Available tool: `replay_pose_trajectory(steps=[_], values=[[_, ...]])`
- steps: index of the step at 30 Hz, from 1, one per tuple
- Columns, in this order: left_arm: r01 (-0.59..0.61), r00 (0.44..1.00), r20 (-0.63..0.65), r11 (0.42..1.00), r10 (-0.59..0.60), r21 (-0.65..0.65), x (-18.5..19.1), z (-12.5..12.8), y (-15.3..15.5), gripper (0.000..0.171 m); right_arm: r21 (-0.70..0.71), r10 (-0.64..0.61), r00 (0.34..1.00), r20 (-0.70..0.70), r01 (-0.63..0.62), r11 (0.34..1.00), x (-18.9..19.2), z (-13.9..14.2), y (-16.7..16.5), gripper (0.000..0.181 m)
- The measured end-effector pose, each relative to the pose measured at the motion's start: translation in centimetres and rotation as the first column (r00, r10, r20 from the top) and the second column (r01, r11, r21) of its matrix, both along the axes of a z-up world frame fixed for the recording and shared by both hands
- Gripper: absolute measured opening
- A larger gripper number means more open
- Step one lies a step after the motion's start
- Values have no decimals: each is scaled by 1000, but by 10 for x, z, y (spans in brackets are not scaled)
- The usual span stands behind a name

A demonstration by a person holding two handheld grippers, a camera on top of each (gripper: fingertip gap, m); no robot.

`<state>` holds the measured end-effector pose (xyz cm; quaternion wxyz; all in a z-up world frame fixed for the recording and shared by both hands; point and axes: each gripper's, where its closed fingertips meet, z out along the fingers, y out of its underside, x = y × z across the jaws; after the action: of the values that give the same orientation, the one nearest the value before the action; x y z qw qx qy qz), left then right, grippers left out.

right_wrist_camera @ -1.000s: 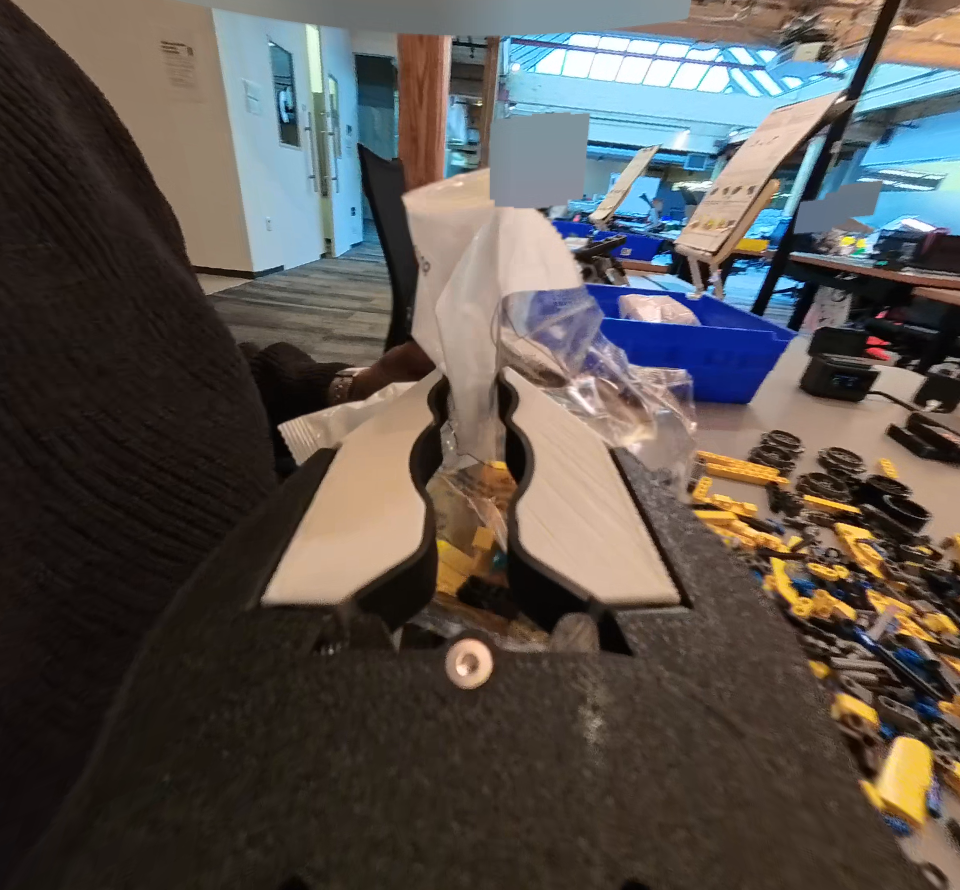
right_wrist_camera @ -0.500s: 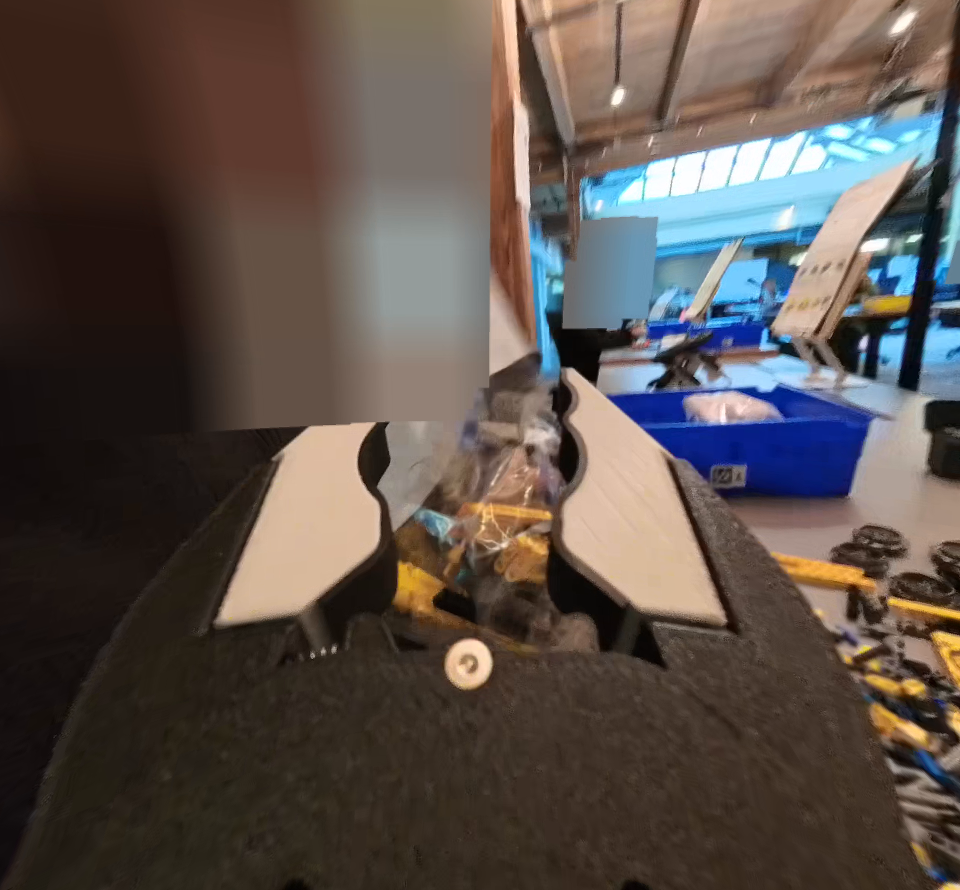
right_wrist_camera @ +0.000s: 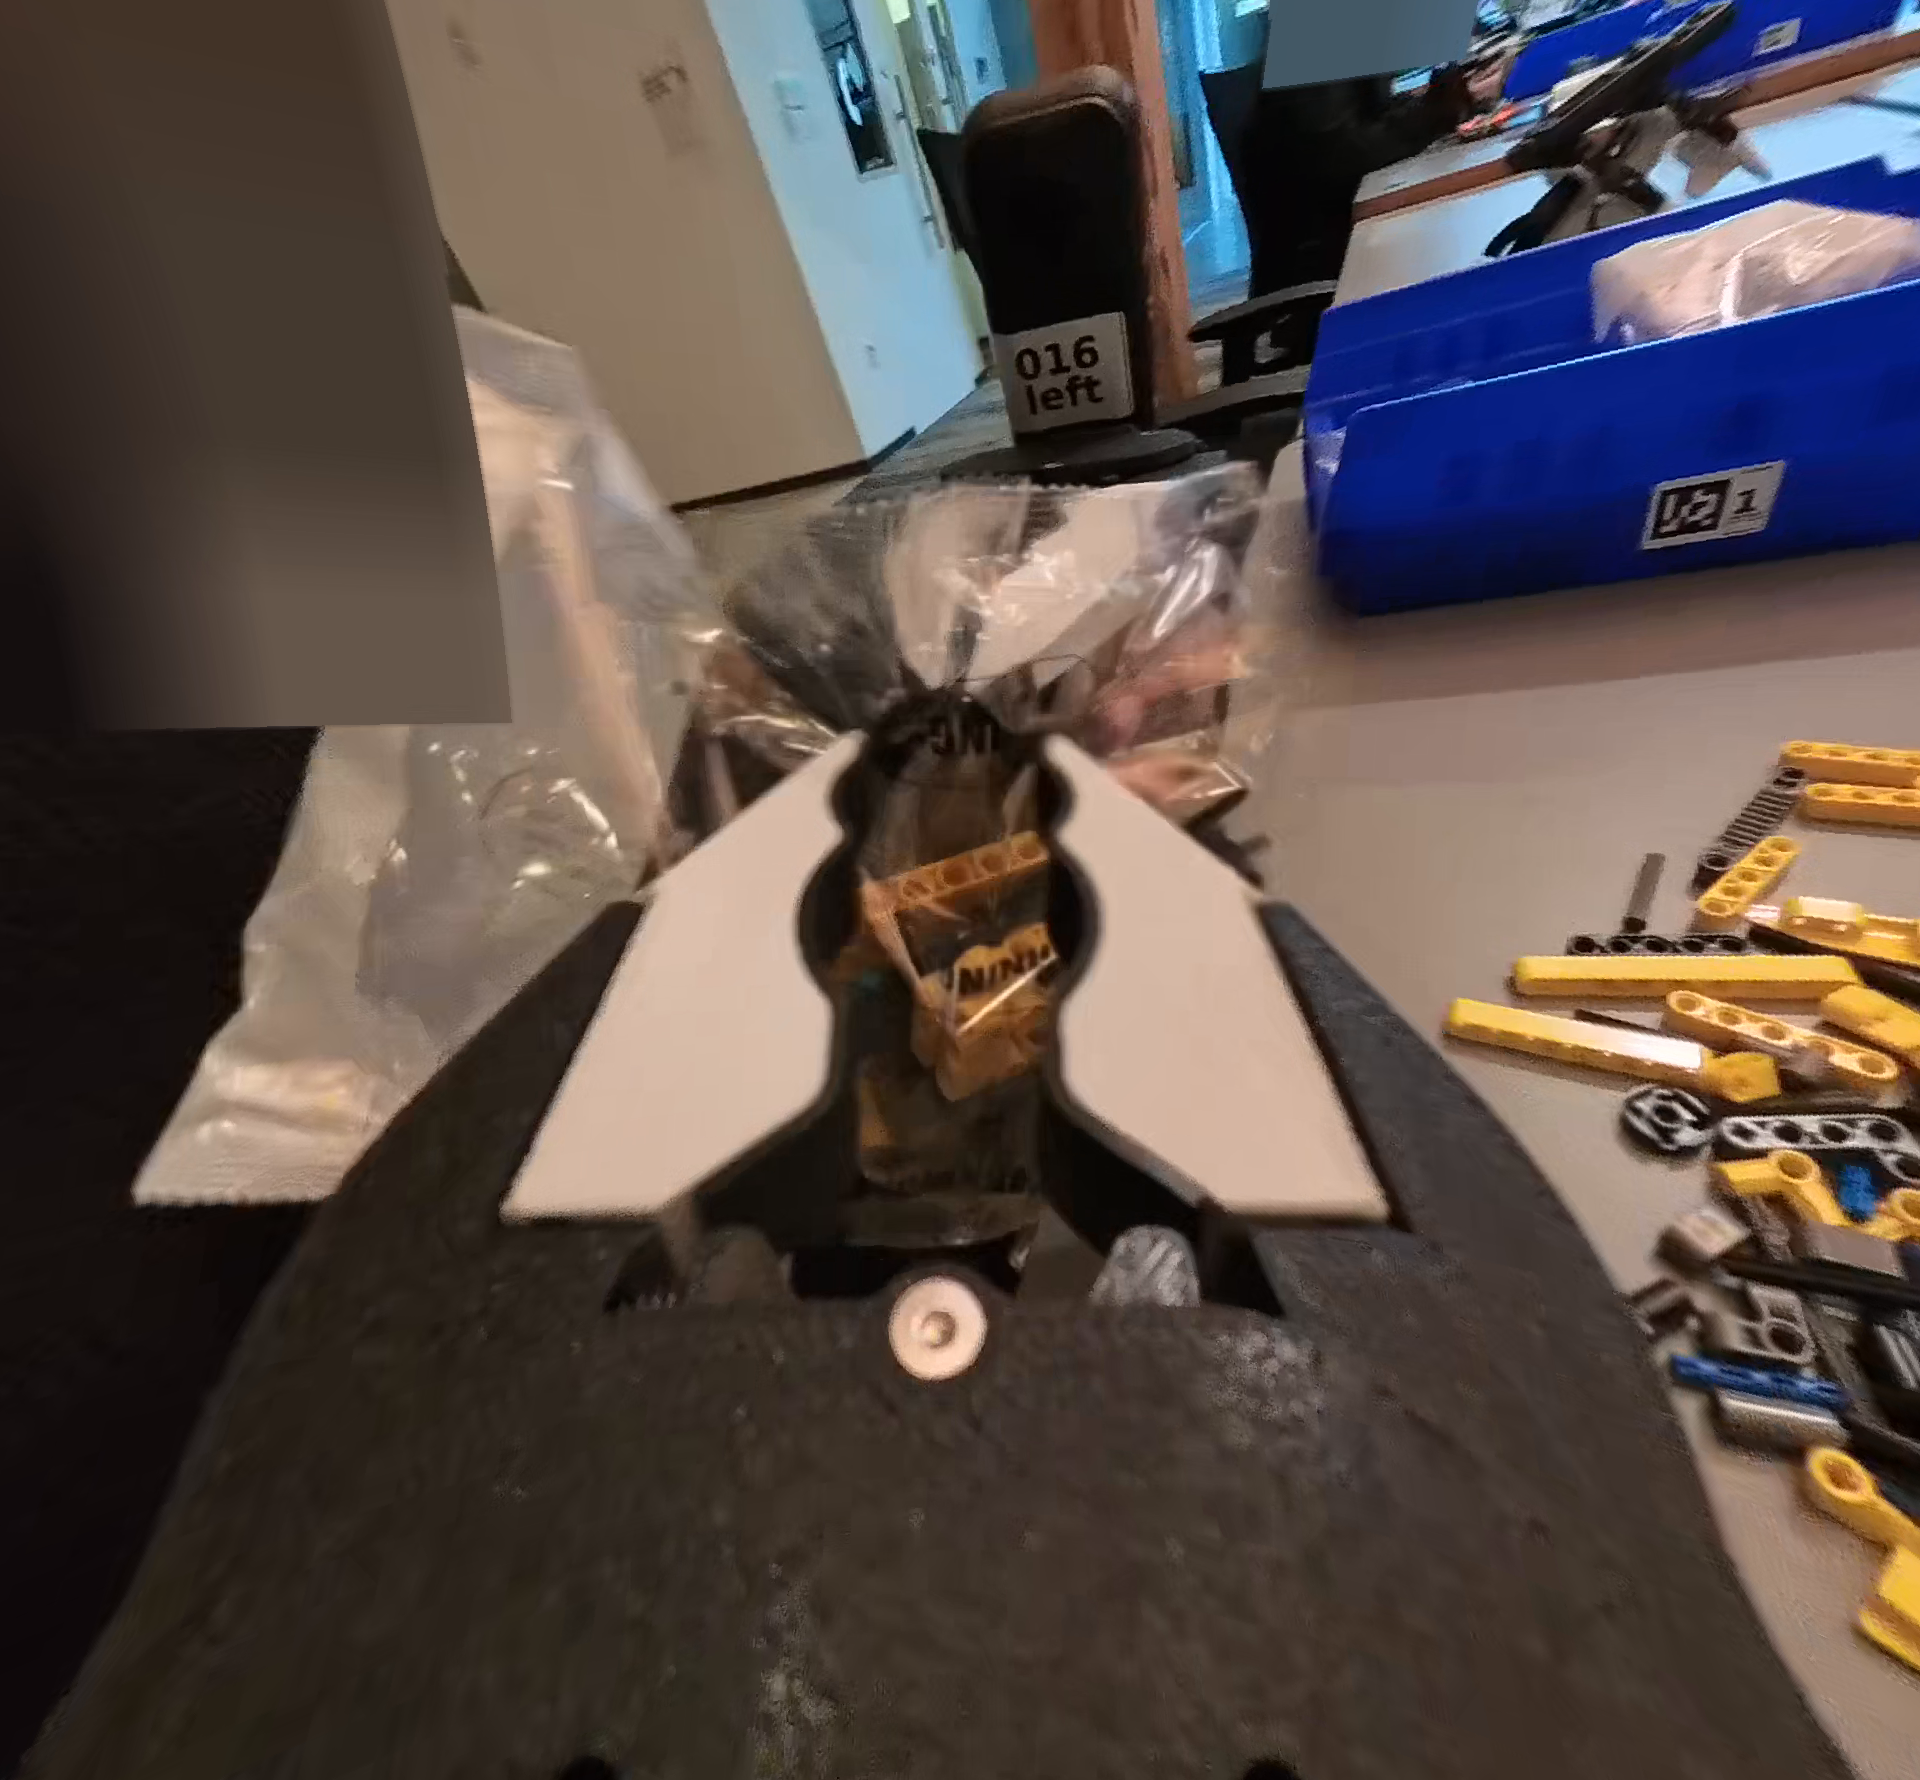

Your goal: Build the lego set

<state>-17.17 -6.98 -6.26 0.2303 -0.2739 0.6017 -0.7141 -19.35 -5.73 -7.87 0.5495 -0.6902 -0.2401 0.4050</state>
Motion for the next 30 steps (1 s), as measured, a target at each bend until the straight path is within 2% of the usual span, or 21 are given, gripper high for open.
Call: replay_pose_trajectory(steps=[2,3,10,16,21,30], values=[[-49,999,-10,999,49,13,3,-3,7,0,20,-74,997,24,74,997,10,-1,5,5],[-64,998,-20,998,64,14,4,-4,10,0,30,-104,994,28,103,994,14,-1,6,0],[-101,994,-46,995,101,2,6,-14,18,0,60,-237,972,8,236,970,37,-3,7,0],[-92,995,-38,994,90,-51,8,-10,9,0,62,-247,969,10,246,967,29,-4,11,0],[-130,991,-42,991,129,-37,8,-6,11,0,101,-288,951,110,277,956,29,1,11,0],[-142,988,-76,989,138,-46,9,-5,9,0,125,-307,937,168,288,949,30,2,9,0]])
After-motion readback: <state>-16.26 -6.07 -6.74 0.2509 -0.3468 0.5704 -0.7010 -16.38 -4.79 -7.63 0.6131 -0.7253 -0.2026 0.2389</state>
